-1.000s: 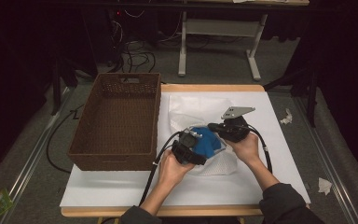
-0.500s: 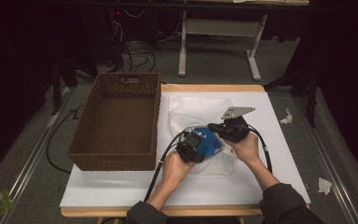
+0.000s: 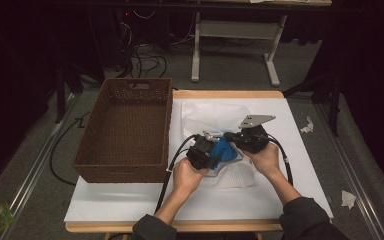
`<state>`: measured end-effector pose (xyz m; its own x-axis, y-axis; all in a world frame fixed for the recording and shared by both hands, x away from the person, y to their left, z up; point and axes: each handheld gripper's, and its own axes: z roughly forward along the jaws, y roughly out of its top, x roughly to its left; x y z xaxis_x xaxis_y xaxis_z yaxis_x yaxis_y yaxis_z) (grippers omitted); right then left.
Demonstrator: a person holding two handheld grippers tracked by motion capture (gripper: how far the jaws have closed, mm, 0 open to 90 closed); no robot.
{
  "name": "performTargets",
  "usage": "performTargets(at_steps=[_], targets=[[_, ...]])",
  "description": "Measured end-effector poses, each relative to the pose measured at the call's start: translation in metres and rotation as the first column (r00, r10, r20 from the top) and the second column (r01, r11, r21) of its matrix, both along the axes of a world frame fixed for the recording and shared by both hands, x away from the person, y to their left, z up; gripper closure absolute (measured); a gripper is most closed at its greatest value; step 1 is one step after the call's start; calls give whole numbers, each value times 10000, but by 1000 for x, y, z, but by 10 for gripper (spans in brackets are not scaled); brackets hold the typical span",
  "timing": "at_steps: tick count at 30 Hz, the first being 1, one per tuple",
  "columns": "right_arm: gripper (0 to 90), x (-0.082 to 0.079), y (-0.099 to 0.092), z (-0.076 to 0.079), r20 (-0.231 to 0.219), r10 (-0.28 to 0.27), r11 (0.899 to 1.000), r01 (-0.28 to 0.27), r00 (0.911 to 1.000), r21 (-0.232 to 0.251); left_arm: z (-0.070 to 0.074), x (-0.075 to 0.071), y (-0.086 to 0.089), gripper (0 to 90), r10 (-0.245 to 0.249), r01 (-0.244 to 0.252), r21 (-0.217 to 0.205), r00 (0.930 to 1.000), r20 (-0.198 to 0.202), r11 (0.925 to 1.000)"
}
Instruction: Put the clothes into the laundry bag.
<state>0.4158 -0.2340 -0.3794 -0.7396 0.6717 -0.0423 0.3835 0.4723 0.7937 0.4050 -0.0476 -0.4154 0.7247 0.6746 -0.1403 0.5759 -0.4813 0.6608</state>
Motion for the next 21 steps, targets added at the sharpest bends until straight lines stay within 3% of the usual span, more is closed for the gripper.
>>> performTargets(at_steps=[8, 13, 21], targets=[[892, -2, 1, 5, 168, 101, 9999, -101, 9998, 23, 5, 10, -5, 697, 358, -353, -362, 9992, 155, 9987], [892, -5, 2, 9, 239, 200, 9998, -200, 9995, 15, 4, 19, -11, 703, 479, -476, -250, 9988, 102, 9986], [892, -6, -2, 11, 346, 215, 9998, -215, 9992, 1, 3, 33, -15, 707, 1070, -1060, -351, 9939, 272, 9937]])
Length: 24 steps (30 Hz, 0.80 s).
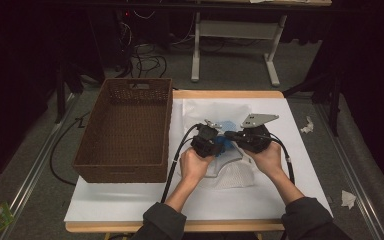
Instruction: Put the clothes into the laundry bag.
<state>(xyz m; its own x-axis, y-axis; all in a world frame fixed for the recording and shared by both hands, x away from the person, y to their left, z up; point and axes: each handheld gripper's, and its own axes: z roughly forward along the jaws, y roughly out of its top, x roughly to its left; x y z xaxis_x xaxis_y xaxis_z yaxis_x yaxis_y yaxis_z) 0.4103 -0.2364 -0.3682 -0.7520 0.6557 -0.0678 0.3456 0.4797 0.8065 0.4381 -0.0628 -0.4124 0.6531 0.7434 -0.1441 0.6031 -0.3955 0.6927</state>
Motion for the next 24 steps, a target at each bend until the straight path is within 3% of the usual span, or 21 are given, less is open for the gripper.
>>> performTargets(at_steps=[11, 18, 24], targets=[[893, 0, -3, -4, -176, -99, 9999, 98, 9998, -68, -15, 15, -9, 703, 843, -852, 154, 9951, 524, 9962], [892, 4, -2, -10, -333, -151, 9998, 146, 9993, -124, -25, 21, -11, 680, 845, -871, 491, 9950, 539, 9950], [893, 6, -2, -11, -368, -184, 9996, 177, 9992, -206, -26, 23, -10, 621, 717, -733, 470, 9968, 361, 9962]])
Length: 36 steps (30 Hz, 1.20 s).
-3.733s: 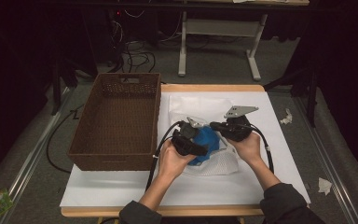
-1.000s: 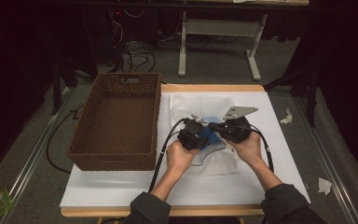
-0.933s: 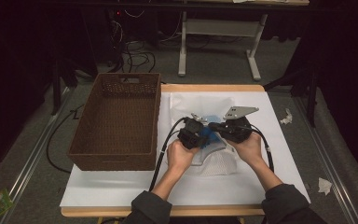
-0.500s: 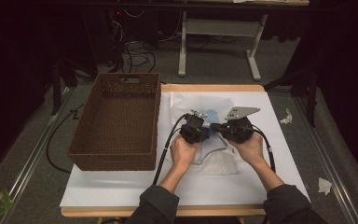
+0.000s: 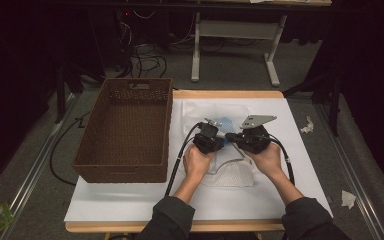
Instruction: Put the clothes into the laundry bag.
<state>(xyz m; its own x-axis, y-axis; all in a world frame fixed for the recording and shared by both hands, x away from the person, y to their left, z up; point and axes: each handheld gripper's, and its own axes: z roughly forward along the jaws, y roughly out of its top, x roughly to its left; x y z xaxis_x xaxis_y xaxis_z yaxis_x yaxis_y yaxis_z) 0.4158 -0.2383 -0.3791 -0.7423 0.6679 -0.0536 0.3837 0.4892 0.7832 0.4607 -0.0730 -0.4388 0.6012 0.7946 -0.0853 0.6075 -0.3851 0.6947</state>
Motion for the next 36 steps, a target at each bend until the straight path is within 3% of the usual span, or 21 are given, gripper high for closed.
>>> performTargets(at_steps=[4, 7, 12, 14, 16, 18, 23, 27, 32, 36], targets=[[892, 2, -1, 0, -12, -56, 9999, 56, 10000, 106, 3, -6, 2, 515, -159, 154, 364, 9998, 155, 9992], [892, 2, 0, -3, -25, -34, 9999, 35, 10000, 99, 8, -16, 5, 452, -119, 88, 440, 9975, 690, 9990], [892, 2, 0, -2, 28, -61, 9998, 60, 10000, 167, 13, -24, 17, 443, -249, 224, 450, 9982, 545, 9987], [892, 2, 0, -2, 38, -49, 9999, 48, 10000, 166, 15, -25, 22, 466, -289, 262, 536, 9984, 492, 9982], [892, 3, -1, -2, -47, -91, 9998, 92, 9999, 201, 16, -29, 27, 572, -428, 389, 582, 9968, 669, 9975], [892, 4, 0, -2, -94, -98, 9997, 100, 9999, 202, 13, -29, 29, 615, -486, 441, 883, 9976, 495, 9951], [892, 4, 4, 1, 19, 94, 9999, -94, 10000, 48, 2, -25, 28, 605, -247, 212, 1225, 9993, 277, 9922], [890, 5, 4, 2, -41, 108, 9999, -108, 9999, 60, -5, -19, 25, 605, -51, -16, 1101, 9982, 601, 9939], [890, 5, 2, 1, -78, 4, 9999, -3, 10000, 112, -15, -7, 22, 780, -126, 120, 999, 9999, 46, 9949], [890, 5, 2, 1, -50, 47, 10000, -47, 10000, 86, -13, -8, 20, 854, -238, 222, 916, 9996, 163, 9955]])
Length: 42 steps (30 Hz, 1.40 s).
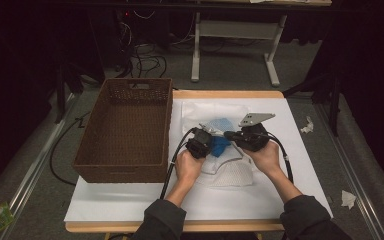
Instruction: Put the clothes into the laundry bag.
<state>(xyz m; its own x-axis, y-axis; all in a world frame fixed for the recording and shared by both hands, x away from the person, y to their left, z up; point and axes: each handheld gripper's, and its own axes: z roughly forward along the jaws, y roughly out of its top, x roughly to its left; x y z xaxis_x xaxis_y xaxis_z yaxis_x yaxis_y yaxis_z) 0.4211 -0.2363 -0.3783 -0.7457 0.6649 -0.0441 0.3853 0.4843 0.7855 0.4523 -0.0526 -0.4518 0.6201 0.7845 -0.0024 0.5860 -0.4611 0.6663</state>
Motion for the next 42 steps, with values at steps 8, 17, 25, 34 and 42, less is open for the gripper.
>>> performTargets(at_steps=[8, 17, 25, 34, 42], targets=[[891, -1, -6, 3, 22, -35, 9998, 34, 10000, 200, 20, 5, -13, 862, -423, 459, -444, 9960, 782, 9980], [891, -3, -3, 0, -93, -49, 10000, 49, 9999, 2, 10, 18, -18, 851, -25, 60, -704, 9987, 502, 9975], [891, -2, 0, -8, -218, 25, 9999, -28, 9998, -114, 16, 9, -14, 669, -288, 312, -431, 9981, 542, 9986], [891, -3, 3, -3, -86, 53, 10000, -53, 9999, -49, 45, -13, 5, 579, -547, 603, -819, 9961, 689, 9948], [891, 0, 5, 3, 91, 218, 9997, -220, 9997, 144, 59, -27, 18, 623, -840, 879, -480, 9934, 787, 9950]])
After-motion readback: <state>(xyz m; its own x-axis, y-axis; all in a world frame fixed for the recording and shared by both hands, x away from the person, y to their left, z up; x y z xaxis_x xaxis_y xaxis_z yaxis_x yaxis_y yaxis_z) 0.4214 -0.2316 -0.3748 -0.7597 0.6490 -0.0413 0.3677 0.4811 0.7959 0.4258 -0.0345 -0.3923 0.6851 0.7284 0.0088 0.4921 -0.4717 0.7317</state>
